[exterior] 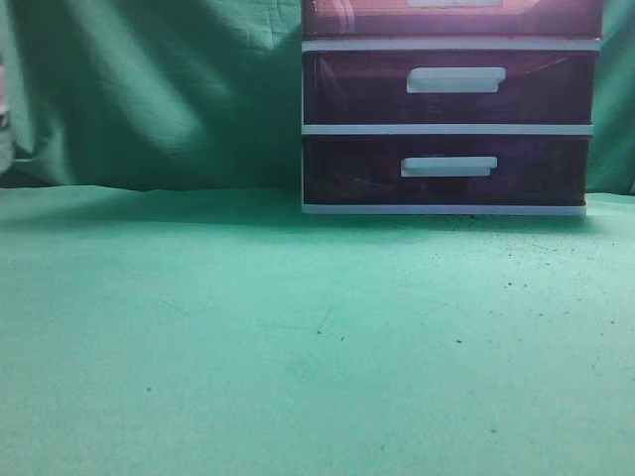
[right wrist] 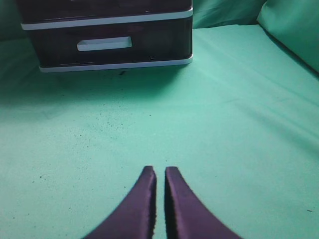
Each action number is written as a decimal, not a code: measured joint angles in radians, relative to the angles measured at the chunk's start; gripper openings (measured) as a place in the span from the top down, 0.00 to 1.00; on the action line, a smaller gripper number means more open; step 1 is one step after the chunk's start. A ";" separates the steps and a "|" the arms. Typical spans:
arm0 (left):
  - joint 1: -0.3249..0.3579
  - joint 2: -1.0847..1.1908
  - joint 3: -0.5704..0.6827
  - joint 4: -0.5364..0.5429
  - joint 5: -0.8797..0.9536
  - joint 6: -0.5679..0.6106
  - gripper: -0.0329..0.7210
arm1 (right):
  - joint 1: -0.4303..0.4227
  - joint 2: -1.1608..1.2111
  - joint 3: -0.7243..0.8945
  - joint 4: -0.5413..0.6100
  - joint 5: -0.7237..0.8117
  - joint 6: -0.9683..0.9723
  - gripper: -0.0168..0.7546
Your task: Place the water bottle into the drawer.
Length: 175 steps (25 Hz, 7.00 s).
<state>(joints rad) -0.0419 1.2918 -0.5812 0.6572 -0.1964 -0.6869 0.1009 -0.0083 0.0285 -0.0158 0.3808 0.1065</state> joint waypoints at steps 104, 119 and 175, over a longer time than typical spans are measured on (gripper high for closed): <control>-0.872 -0.228 -0.370 0.362 0.785 -0.233 0.60 | 0.209 1.373 -0.783 -0.202 -0.682 -1.397 0.87; -0.857 0.247 -1.157 0.449 0.664 -0.234 0.60 | 0.209 1.397 -0.783 -0.200 -0.693 -1.397 0.87; -0.724 0.796 -1.336 -0.630 -0.013 0.736 0.26 | 0.209 1.449 -0.782 -0.221 -0.760 -1.302 0.87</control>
<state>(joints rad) -0.7658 2.0882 -1.9170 0.0271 -0.2089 0.0493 0.3100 1.4410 -0.7531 -0.2372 -0.3797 -1.1950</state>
